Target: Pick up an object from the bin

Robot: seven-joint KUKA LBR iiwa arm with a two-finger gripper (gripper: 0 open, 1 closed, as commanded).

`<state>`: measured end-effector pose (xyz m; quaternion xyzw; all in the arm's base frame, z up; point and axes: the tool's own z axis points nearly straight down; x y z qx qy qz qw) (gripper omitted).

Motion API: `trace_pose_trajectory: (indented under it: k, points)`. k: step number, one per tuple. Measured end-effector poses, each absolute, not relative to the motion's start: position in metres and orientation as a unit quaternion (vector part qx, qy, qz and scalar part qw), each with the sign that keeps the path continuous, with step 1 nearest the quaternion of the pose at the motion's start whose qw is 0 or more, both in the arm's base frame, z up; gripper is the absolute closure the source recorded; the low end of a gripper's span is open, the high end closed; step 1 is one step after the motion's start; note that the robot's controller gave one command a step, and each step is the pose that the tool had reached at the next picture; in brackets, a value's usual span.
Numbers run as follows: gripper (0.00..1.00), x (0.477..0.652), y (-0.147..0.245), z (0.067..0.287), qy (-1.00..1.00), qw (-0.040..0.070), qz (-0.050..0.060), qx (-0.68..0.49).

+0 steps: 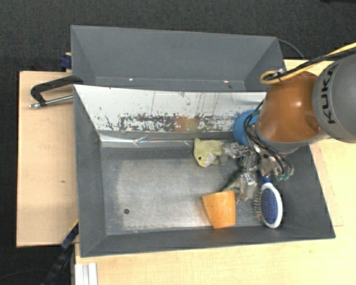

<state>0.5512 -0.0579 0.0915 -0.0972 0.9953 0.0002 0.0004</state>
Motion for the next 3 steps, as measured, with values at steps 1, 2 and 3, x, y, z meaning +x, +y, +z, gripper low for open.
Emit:
trace_pose_trajectory:
  k: [1, 2, 3]
  points:
    - [0.00, 0.492, -0.059, 0.070, 0.967, -0.002, 0.001, -0.256]
    - [1.00, 0.498, -0.060, 0.073, 0.967, 0.008, -0.003, -0.256]
    - [1.00, 0.509, -0.061, 0.228, 0.958, 0.008, -0.003, -0.285]
